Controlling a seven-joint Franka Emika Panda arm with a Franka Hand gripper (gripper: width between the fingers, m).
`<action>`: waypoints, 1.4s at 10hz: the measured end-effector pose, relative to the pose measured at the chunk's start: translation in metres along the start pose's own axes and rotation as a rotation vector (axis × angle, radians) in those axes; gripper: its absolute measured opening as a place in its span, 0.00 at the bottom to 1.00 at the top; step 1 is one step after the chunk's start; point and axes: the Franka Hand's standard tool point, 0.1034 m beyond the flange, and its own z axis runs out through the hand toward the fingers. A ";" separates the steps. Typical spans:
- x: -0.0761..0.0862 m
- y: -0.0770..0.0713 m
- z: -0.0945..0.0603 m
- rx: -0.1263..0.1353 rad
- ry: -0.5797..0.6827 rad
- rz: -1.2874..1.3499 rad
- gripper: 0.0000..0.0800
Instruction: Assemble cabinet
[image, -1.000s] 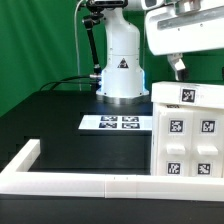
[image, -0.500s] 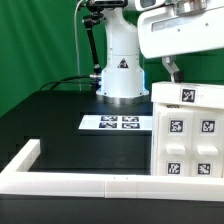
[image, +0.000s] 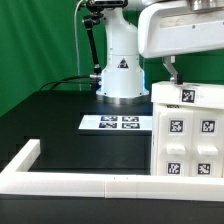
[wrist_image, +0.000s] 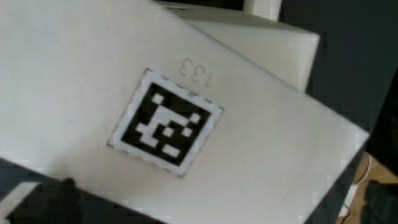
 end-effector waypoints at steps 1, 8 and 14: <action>0.000 0.002 0.000 -0.001 0.001 -0.073 1.00; -0.005 0.003 0.014 -0.018 0.001 -0.626 1.00; -0.009 0.011 0.024 -0.020 -0.020 -0.757 0.85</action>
Offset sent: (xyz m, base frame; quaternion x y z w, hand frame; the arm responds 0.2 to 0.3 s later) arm -0.0123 0.0110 -0.0066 -0.0152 0.0387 -0.2293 0.9725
